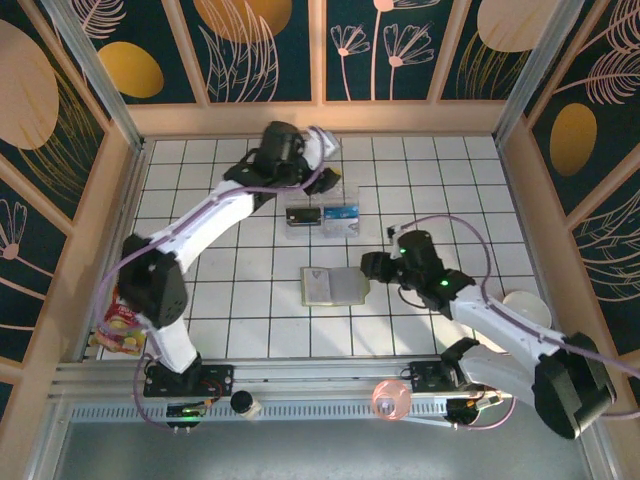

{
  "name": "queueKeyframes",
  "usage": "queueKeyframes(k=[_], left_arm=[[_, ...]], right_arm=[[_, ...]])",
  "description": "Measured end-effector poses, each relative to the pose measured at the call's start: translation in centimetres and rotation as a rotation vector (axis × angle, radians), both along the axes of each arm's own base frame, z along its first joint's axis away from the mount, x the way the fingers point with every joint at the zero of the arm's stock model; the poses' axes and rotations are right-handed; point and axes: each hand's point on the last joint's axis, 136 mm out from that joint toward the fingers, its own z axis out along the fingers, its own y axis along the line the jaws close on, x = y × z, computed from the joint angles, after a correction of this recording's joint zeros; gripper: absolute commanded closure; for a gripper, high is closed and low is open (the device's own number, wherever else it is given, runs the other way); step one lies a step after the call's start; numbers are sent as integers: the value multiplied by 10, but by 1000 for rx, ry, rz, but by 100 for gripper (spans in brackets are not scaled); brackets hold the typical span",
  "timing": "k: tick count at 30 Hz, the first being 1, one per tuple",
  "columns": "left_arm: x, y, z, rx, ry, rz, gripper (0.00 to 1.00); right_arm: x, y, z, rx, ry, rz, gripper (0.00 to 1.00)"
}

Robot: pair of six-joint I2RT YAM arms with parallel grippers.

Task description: Take the credit cards out of the card holder

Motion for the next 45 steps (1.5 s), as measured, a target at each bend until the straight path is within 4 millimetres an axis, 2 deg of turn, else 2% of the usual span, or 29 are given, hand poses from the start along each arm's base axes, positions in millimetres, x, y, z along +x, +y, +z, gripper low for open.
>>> queueKeyframes(k=[2,3,5,7,10,12,15,19,22,26,36,40,45], left_arm=[[-13,13,27,-169,-18,46,25],[-22,18,33,-246,-14,62,24],[-38,27,32,-378,25,90,18],[-53,35,12,-475,97,116,11],[-74,51,-39,-547,260,192,1],[-88,65,-68,-577,355,261,1],[-110,86,-81,-631,408,327,1],[-132,109,-78,-720,413,373,1],[-146,122,-93,-750,444,407,2],[-153,131,-116,-736,492,461,8],[-156,135,-123,-714,507,490,24],[-156,136,-128,-694,520,497,26],[-158,134,-136,-662,537,497,31]], right_arm=[[-5,16,-8,-44,7,55,54],[-7,24,-10,-65,4,80,54],[-10,39,-13,-100,-7,126,54],[-12,54,-14,-125,-21,166,54],[-16,71,-19,-161,-41,213,55],[-19,80,-25,-183,-43,236,55],[-22,89,-34,-221,-45,265,56],[-23,106,-44,-269,-53,293,57],[-23,118,-48,-299,-63,309,58],[-22,128,-54,-345,-72,322,58],[-33,127,-79,-470,-57,340,59],[-32,128,-90,-523,-58,338,70],[-28,129,-89,-535,-70,311,85]])
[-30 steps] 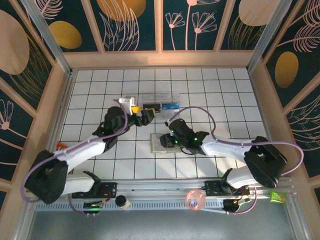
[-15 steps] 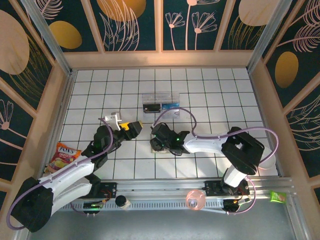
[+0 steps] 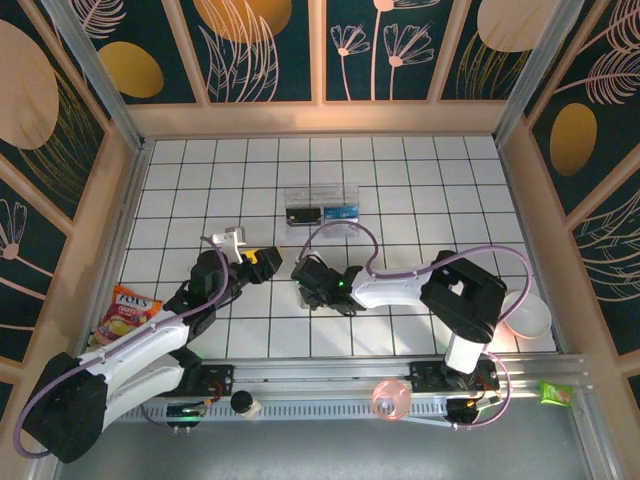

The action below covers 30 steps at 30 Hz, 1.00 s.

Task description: Take the credit cards out of the card holder

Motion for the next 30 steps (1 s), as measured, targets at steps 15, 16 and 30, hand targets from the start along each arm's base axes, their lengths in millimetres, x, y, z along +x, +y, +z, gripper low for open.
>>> queueKeyframes(k=[15,16,30], left_arm=[[-20,-33,-48,84,154,-160,50],[-23,-38,-52,92,165,-176,49],[-26,-58,-73,110,262,-203,70]], right_arm=[[-5,-3,25,180,-23,-7,98],[-4,-2,28,196,-28,-6,99],[-5,-2,32,254,-28,-18,98]])
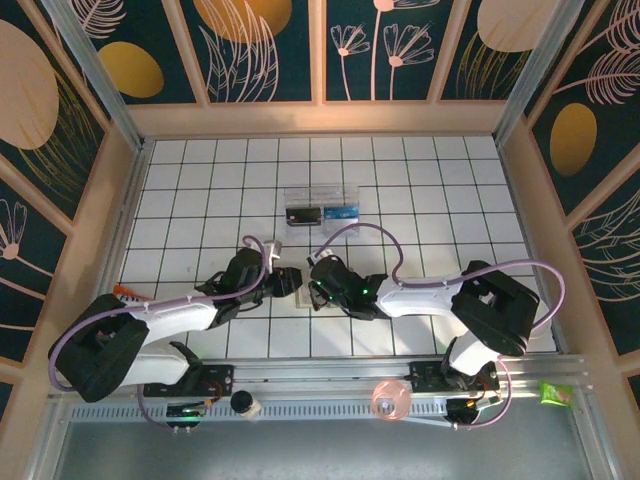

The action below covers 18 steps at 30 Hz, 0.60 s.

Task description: Take the credit cards out of the card holder

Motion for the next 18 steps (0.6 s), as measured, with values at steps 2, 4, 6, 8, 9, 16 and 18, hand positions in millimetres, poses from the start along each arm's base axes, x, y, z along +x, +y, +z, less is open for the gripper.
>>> queueKeyframes(k=[2,4,6,8,9,16,18], left_arm=[[3,1,0,12,0,15,72],[4,2,-1,29,3,23,72],[6,1,-5,53,15,23,73],[5,-1,-13,82,32,14,73],[4,-2,-16,94,41,7,72],[1,-10,-26,143,64,-32,69],[3,-13,-23,145,58,-41,69]], right_arm=[[0,0,-1,0,0,0,98],[0,-1,-1,2,-1,-1,98],[0,-2,-1,3,-1,-3,98],[0,-2,0,8,-1,-6,98],[1,-2,1,11,-3,-7,98],[1,-3,3,20,-5,-11,76],[0,-6,6,30,-7,-17,68]])
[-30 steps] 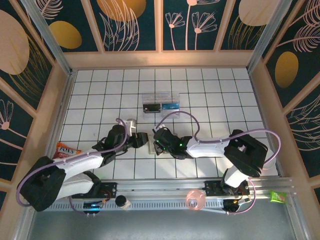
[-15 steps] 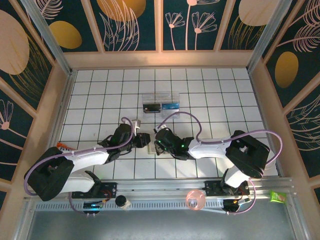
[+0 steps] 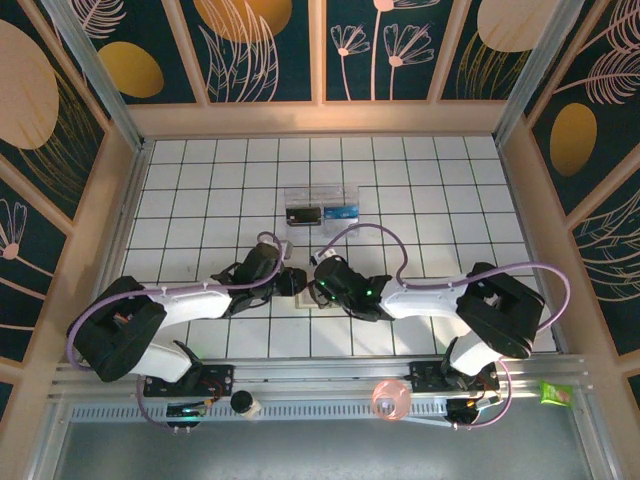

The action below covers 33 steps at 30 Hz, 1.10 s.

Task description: Take the credit cards out of the card holder

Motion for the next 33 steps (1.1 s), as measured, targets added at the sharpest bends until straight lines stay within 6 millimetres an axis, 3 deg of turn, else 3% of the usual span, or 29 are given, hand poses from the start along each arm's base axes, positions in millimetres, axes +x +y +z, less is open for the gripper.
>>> queueKeyframes(k=[3,8,14,19,25,27,33], left_arm=[[3,-6,6,6,-7,-16,68],[6,-14,14,-3,-13,-39,68],[-2,-31,13,18,21,-108,67],[-8,-30,7,29,51,-127,65],[-9,-32,10,39,57,-142,54],[-10,-34,12,34,56,-150,45],[-15,-38,4,50,78,-171,37]], right_arm=[[1,-7,10,25,-18,-20,60],[4,-13,28,66,-47,-45,59],[10,-46,40,138,-34,-137,55],[8,-48,35,153,15,-129,52],[3,-47,33,162,51,-109,48],[3,-48,34,171,57,-109,46],[2,-55,33,180,82,-123,45]])
